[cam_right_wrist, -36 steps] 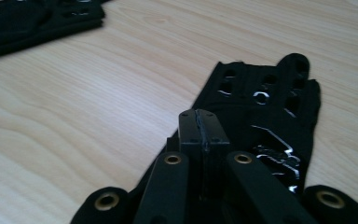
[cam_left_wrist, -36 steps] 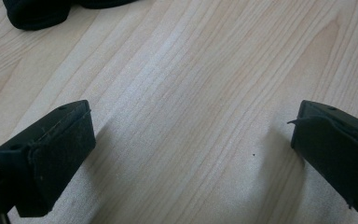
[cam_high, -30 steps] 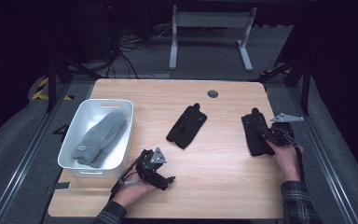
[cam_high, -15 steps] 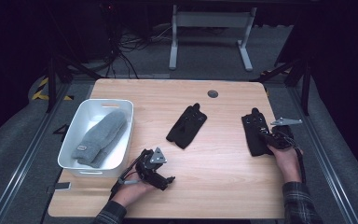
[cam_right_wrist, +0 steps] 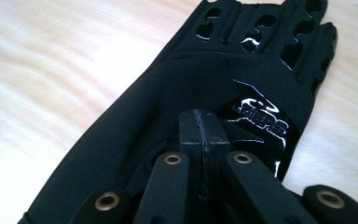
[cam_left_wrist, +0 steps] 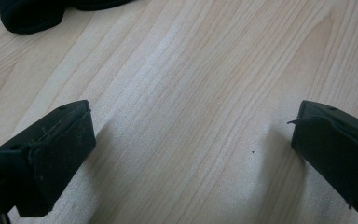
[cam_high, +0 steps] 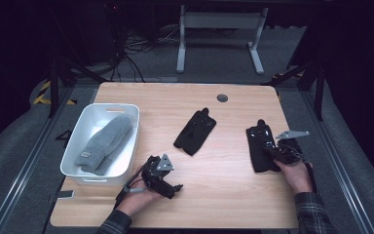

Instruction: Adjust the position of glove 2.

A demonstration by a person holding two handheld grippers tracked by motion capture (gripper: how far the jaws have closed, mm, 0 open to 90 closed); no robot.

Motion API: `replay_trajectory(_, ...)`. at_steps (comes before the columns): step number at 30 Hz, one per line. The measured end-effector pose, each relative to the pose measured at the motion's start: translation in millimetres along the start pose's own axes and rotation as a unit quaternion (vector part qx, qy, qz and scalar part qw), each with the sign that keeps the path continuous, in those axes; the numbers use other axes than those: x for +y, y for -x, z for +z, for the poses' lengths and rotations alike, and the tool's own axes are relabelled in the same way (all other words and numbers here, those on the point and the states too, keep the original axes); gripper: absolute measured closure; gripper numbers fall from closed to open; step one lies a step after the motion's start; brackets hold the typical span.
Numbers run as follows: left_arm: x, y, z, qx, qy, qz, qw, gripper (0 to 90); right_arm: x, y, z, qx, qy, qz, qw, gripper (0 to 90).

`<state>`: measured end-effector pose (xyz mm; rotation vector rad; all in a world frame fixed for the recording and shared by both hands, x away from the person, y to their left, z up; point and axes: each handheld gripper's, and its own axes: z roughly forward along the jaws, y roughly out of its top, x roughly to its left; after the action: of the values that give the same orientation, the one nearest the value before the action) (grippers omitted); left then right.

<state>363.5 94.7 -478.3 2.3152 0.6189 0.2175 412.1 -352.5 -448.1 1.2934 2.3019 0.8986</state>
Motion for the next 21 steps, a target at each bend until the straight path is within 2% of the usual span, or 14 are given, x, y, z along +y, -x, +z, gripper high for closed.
replay_trajectory(10,-0.2,0.1,-0.1,0.001,0.000,0.000,1.0000,0.1,-6.5,-41.7,-4.3,0.047,-0.007,-0.037,0.9982,90.0)
replay_trajectory(21,-0.2,0.1,-0.1,0.001,0.000,-0.001,1.0000,0.1,-13.4,-75.5,-9.7,0.088,-0.015,-0.068,0.9937,90.0)
